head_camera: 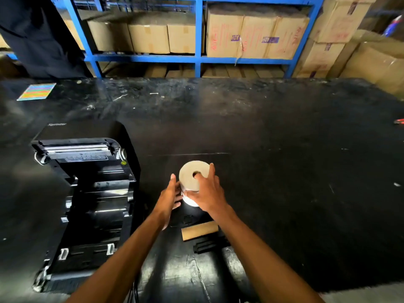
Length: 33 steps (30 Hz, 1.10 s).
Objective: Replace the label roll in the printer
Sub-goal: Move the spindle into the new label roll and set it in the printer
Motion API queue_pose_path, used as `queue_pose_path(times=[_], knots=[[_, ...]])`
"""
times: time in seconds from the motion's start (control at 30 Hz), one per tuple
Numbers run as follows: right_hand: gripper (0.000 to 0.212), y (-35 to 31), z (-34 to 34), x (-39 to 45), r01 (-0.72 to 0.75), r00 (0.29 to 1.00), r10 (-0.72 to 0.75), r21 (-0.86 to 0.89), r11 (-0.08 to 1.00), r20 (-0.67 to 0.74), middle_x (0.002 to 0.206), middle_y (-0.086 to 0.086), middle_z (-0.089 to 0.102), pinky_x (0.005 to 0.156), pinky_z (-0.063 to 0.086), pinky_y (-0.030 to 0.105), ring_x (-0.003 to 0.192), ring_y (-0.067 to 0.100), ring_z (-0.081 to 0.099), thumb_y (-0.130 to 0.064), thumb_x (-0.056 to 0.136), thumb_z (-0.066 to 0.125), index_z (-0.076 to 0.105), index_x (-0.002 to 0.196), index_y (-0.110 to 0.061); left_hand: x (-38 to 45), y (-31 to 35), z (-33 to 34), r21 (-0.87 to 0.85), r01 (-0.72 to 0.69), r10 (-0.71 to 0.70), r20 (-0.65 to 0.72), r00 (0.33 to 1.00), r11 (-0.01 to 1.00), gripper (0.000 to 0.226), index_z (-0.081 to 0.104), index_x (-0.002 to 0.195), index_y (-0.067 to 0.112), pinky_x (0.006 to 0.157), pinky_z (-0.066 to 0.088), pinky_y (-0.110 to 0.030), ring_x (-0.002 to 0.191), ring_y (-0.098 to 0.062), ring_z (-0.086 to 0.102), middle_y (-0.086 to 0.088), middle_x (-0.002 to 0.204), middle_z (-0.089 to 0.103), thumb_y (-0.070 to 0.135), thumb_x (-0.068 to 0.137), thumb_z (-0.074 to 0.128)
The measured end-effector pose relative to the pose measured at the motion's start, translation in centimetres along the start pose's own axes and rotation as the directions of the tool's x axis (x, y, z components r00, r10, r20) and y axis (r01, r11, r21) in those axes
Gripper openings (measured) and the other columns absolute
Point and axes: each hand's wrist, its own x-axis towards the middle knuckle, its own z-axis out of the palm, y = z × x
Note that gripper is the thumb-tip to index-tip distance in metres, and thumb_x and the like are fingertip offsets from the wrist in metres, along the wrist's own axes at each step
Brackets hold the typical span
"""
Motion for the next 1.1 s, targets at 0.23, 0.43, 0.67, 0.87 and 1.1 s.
queue_pose_path(times=[0.23,0.43,0.67,0.87,1.1], knots=[[0.052,1.8,-1.4,-1.4,-0.086,0.988,0.141,0.523,0.848,-0.065,0.137,0.011,0.041,0.091,0.046,0.03,0.113,0.023,0.051,-0.032,0.074,0.076,0.059,0.117,-0.009,-1.4,-0.2,0.3,0.11,-0.054,0.077,-0.211,0.975,0.992,0.026,0.064,0.089,0.023,0.075,0.041,-0.028,0.089,-0.014,0.056,-0.005,0.108,0.064,0.044,0.095,0.049],[0.021,2.8,-2.1,-6.4,-0.245,0.942,0.288,0.939,0.24,0.173,0.1,0.006,0.069,0.073,0.058,0.03,0.093,0.018,0.068,-0.034,0.083,0.068,0.064,0.098,-0.02,-4.2,0.2,1.2,-0.114,0.058,-0.062,-0.033,0.998,0.992,0.064,0.063,0.123,0.021,0.105,0.038,-0.047,0.118,-0.025,0.056,-0.004,0.122,0.066,0.068,0.085,0.046],[0.029,4.3,-4.2,-9.9,-0.131,0.987,0.161,0.726,0.675,0.027,0.117,-0.009,0.063,0.084,0.048,0.018,0.104,0.005,0.06,-0.043,0.086,0.06,0.06,0.11,-0.026,-7.0,0.5,3.2,-0.246,0.01,-0.01,-0.001,1.0,0.969,0.043,0.068,0.107,0.006,0.076,0.061,-0.043,0.093,-0.031,0.072,-0.019,0.105,0.075,0.044,0.087,0.062],[0.044,3.8,-6.7,-10.2,0.123,0.966,-0.047,0.292,0.949,-0.253,0.148,-0.004,0.034,0.109,0.028,0.032,0.134,0.013,0.029,-0.035,0.091,0.053,0.048,0.134,-0.026,-9.3,0.0,4.0,-0.059,-0.267,0.257,-0.137,0.956,0.962,0.039,0.068,0.099,0.004,0.091,0.053,-0.053,0.106,-0.04,0.063,-0.025,0.115,0.064,0.038,0.082,0.072],[0.021,3.0,-6.4,-11.8,0.253,0.898,-0.125,0.264,0.931,-0.421,0.136,-0.002,0.048,0.101,0.038,0.029,0.122,0.014,0.044,-0.026,0.088,0.06,0.066,0.107,-0.017,-10.6,0.5,3.5,0.167,-0.393,0.421,-0.19,0.887,0.904,0.021,0.067,0.088,0.026,0.083,0.047,-0.019,0.111,-0.013,0.056,0.013,0.129,0.049,0.042,0.077,0.074]])
